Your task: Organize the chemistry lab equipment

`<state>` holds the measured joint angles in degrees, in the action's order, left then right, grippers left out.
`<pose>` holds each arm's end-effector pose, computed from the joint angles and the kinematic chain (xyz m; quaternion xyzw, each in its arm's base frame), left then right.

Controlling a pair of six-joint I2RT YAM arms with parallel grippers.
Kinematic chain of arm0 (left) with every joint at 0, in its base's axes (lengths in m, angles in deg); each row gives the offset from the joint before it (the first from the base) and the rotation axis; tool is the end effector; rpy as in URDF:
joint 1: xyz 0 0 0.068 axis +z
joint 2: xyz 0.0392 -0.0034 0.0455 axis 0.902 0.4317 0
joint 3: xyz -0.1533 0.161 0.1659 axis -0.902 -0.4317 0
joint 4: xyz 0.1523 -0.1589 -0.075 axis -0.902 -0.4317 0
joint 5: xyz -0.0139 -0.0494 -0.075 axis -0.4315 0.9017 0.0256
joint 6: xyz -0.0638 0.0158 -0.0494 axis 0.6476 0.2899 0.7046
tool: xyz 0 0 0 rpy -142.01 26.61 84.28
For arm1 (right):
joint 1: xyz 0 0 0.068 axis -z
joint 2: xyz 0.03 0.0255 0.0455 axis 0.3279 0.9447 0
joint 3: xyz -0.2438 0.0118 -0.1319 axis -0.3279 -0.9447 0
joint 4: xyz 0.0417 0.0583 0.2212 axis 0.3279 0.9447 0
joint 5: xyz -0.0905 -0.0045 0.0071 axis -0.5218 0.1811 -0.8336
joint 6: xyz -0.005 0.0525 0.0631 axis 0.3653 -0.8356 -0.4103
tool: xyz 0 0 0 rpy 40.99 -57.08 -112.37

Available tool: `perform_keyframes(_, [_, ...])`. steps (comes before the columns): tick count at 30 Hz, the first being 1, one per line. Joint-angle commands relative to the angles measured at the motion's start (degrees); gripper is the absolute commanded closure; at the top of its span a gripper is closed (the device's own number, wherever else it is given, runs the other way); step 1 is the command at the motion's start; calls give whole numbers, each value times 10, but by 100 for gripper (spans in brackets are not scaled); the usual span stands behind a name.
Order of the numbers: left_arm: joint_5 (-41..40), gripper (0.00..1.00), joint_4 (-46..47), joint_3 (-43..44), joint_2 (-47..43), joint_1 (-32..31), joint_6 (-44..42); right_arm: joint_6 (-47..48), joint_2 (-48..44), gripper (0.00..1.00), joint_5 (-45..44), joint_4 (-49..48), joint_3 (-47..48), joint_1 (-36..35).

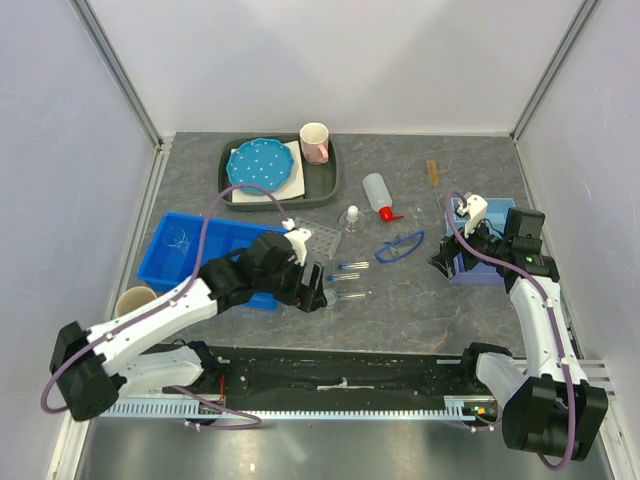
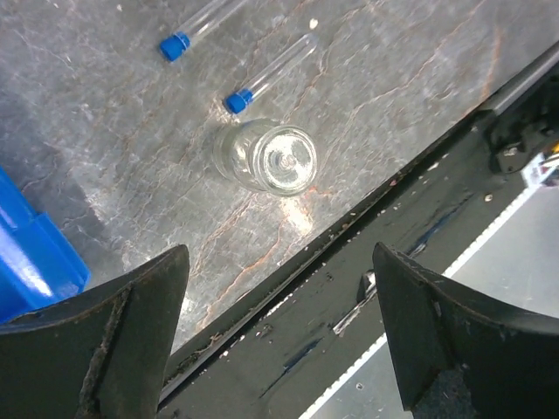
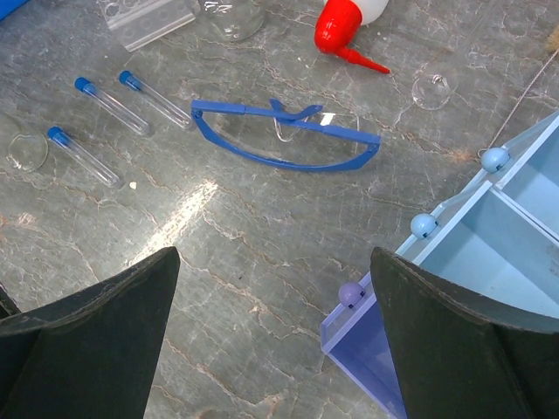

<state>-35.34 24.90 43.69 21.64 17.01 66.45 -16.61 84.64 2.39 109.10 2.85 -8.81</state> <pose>0.1329 -0.1626 0.2533 0.2093 0.8953 -0.2919 0.2634 0.1840 0.0174 0.2583 -0.2924 0.8151 0.2022 0.4574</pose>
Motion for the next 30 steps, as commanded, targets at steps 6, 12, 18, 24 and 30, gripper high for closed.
perform_keyframes(6, [-172, 6, -37, 99, 155, -110, 44, 13, 8, 2, -5, -21, -4, -3])
perform_keyframes(12, [-211, 6, -61, 146, 247, -134, 47, 13, 10, 2, -7, -21, -4, -3])
perform_keyframes(18, [-212, 6, -63, 173, 316, -138, 43, 12, 11, 2, -8, -21, -4, -3])
perform_keyframes(24, [-205, 17, -62, 190, 352, -144, 45, 13, 10, 2, -9, -21, -4, -2])
perform_keyframes(30, [-210, 26, -62, 192, 368, -145, 58, 13, 7, 2, -9, -21, -4, -3])
